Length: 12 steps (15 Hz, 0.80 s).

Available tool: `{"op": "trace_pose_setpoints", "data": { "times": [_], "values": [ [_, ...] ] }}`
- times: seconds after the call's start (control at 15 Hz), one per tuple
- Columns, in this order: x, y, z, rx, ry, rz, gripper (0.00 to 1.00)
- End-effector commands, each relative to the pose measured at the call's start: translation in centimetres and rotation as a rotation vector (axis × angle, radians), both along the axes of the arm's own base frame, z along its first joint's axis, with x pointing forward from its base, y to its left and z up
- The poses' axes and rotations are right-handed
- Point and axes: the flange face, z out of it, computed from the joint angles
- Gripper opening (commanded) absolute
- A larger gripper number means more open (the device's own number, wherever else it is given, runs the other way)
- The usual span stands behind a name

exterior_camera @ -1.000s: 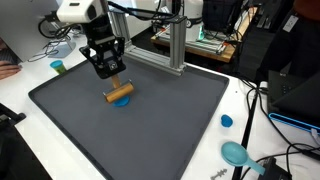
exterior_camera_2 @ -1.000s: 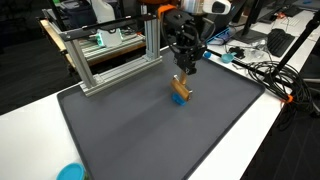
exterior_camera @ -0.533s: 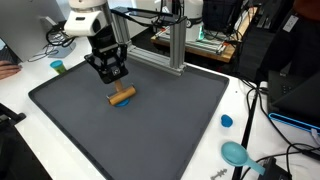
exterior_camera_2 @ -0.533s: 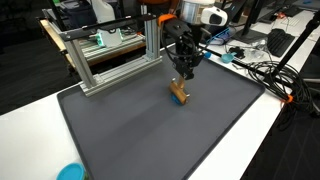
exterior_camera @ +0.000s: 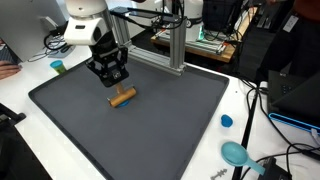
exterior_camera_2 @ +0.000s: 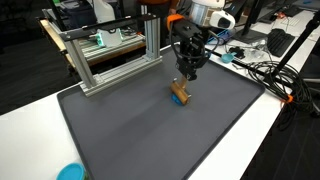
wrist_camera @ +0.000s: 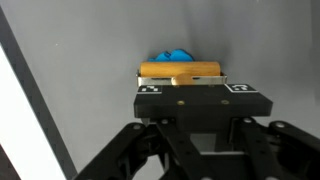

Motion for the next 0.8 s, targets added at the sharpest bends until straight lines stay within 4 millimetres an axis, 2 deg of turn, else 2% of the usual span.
{"op": "trace_pose_setpoints", "data": {
  "times": [0.0, 0.2, 0.73],
  "values": [
    [1.2, -1.4, -4.0, -0.054, 0.079, -0.045, 0.22],
    [1.4, -1.5, -4.6, -0.066, 0.107, -0.055, 0.22],
    [0.3, 0.2, -6.1, -0.172, 0.094, -0.010, 0.22]
  ]
}}
